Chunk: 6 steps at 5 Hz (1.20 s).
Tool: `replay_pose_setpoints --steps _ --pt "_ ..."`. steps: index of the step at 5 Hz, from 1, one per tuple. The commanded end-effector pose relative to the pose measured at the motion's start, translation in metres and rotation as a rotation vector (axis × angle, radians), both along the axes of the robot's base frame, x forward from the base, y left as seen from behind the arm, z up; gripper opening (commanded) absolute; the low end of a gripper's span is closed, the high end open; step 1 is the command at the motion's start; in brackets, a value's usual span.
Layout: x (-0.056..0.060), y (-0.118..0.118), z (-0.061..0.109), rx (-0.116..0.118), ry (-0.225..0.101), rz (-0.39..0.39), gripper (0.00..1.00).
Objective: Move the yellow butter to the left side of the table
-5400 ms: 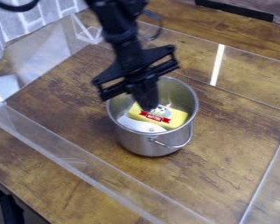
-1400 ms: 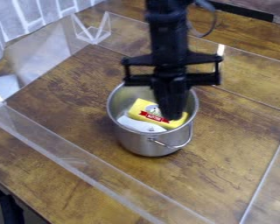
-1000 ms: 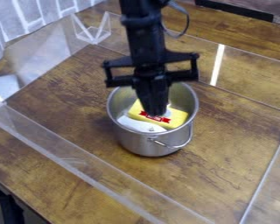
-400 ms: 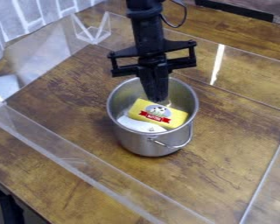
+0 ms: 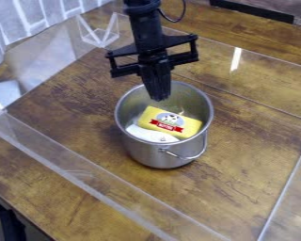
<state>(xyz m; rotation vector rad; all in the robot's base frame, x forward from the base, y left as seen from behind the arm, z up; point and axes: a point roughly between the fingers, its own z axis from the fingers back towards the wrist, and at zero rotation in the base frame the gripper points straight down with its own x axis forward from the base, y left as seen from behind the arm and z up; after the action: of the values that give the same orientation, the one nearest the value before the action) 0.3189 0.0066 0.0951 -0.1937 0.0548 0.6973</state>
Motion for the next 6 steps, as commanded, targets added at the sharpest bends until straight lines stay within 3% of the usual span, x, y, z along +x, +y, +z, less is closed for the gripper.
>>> replay_pose_setpoints --steps 1,2,3,4,6 --pt "0.012 0.003 0.009 0.004 -0.022 0.026 0.0" --pt "0.025 0.0 0.01 0.0 -0.016 0.037 0.0" --pt "0.027 0.003 0.006 0.001 -0.005 0.003 0.0" --pt "0.027 0.006 0.003 0.001 0.006 -0.023 0.0" --pt "0.016 0.006 0.006 -0.009 0.023 0.08 0.0"
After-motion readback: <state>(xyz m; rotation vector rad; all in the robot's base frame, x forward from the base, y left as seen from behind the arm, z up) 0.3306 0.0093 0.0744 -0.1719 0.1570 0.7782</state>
